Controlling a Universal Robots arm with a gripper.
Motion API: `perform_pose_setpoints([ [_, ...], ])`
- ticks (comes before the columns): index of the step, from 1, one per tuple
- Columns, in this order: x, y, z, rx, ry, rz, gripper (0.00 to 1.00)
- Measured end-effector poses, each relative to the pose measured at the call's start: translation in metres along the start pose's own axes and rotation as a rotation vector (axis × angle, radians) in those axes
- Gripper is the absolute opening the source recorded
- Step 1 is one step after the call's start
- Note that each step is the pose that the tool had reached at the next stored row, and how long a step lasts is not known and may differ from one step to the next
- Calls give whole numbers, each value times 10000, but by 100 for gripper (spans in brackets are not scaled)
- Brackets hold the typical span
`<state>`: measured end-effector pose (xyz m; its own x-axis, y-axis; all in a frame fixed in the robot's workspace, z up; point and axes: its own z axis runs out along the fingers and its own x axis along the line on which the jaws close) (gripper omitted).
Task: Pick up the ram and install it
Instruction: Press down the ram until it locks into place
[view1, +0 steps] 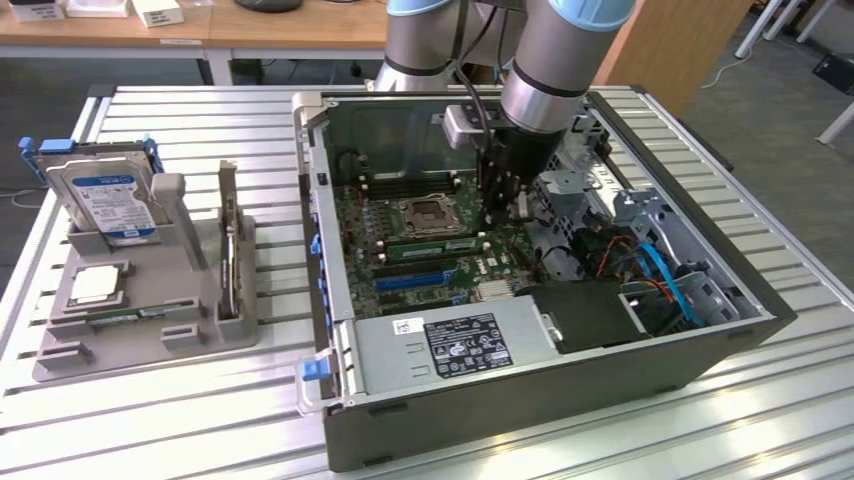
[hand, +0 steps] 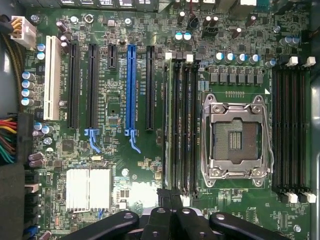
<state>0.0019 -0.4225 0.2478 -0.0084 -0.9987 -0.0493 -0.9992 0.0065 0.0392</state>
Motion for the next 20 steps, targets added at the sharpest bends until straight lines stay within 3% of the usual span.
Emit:
perform_pose_setpoints([
  [20, -39, -4, 97, 0, 0, -1, 11],
])
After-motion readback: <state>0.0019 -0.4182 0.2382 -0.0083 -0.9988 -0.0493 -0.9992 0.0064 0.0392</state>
